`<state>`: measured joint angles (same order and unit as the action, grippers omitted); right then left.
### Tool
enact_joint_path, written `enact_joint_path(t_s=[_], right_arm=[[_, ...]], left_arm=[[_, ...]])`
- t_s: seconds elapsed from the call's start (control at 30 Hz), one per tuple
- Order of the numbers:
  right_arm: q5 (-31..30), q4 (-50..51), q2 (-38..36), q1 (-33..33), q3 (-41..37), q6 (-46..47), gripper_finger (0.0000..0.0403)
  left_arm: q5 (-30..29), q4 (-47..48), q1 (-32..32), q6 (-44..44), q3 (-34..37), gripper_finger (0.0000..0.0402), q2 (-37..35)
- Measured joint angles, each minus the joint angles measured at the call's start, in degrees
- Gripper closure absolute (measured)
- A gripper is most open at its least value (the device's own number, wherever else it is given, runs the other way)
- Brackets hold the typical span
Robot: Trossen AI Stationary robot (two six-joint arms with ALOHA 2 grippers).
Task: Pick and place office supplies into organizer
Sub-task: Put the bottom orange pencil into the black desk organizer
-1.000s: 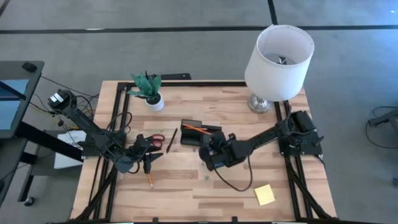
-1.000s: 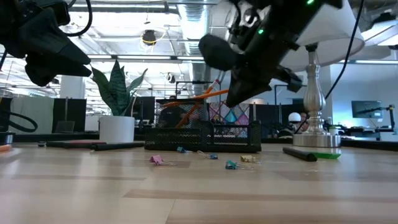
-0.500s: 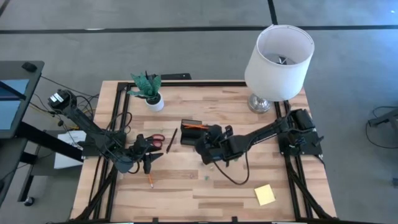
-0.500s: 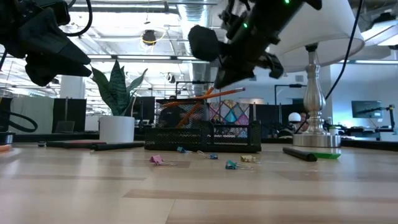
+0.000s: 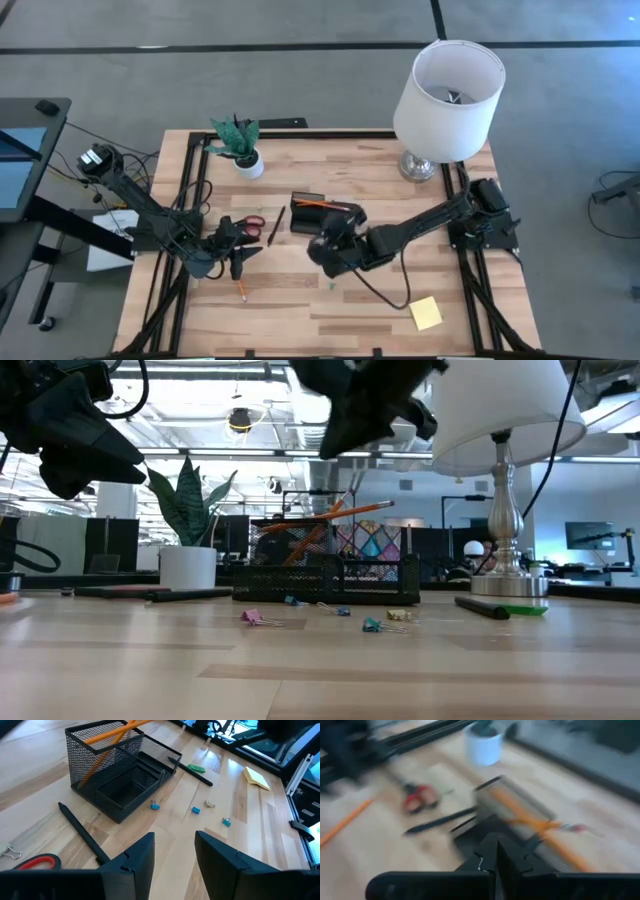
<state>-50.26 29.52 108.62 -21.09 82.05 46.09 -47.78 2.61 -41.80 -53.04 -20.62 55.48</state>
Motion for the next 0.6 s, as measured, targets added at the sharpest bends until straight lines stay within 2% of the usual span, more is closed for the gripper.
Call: enact_joint_path(t_s=[0.07, 0.17, 0.23, 0.5, 0.6], right_arm=[[6.1, 0.0, 0.0, -0.8, 1.2, -0.9, 0.0403], [21.6, 0.0, -0.1, -0.5, 2.4, -1.1, 0.0403], [27.4, 0.0, 0.0, -0.2, 2.9, -0.7, 0.0403], [25.9, 1.8, -0.6, -4.0, 3.1, -1.1, 0.0403], [19.4, 5.8, -3.8, -7.6, 3.1, -0.6, 0.0403]], left_arm=[[0.0, 0.0, 0.0, 0.0, 0.0, 0.0265, 0.0], [0.0, 0.0, 0.0, 0.0, 0.0, 0.0265, 0.0], [0.0, 0.2, 0.0, 0.1, 0.0, 0.0265, 0.0], [2.4, 0.9, 0.4, 0.5, 0.0, 0.0265, 0.0], [6.7, -1.6, 2.0, 9.8, 0.0, 0.0265, 0.0]])
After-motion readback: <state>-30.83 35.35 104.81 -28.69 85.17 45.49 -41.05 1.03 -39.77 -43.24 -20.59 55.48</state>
